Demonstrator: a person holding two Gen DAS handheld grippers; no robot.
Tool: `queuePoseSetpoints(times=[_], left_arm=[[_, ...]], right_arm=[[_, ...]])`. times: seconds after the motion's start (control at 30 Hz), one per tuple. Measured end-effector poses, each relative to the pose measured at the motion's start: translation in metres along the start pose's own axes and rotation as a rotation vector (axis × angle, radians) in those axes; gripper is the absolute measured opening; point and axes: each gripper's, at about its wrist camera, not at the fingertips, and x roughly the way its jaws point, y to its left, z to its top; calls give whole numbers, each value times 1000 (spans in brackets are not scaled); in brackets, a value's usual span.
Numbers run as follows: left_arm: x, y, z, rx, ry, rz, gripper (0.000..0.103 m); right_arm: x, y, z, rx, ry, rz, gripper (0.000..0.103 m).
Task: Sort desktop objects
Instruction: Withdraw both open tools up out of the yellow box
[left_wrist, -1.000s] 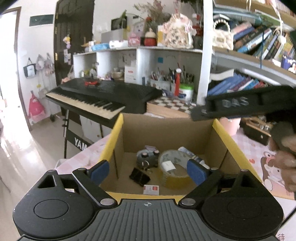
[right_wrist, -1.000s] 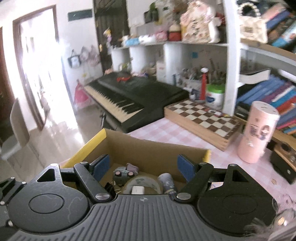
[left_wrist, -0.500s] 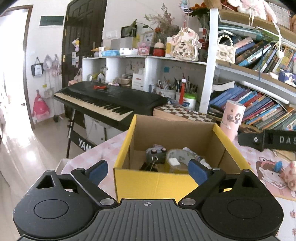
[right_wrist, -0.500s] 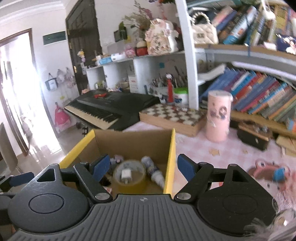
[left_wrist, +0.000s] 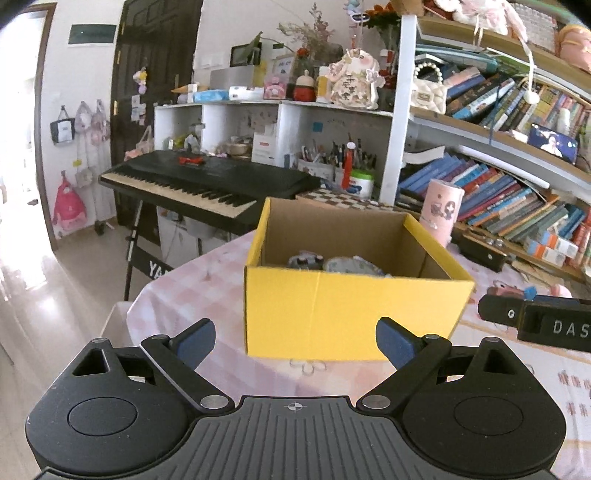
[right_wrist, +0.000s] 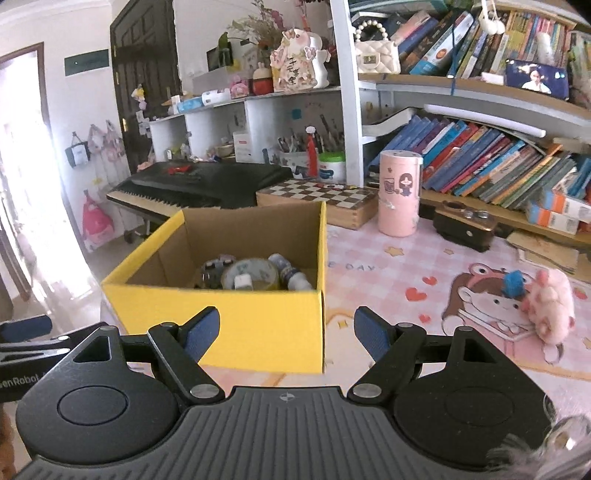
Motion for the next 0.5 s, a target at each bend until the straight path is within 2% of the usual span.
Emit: queuePoseSetpoints(times=[0.2,0.5], left_arm=[[-17,3,-17,9,20,-19,96],[-38,5,-40,53,38,-42,96]], right_arm=[[-21,11,-27,-1,32,-57,78],[-44,22,-56,2,52,-90,78]])
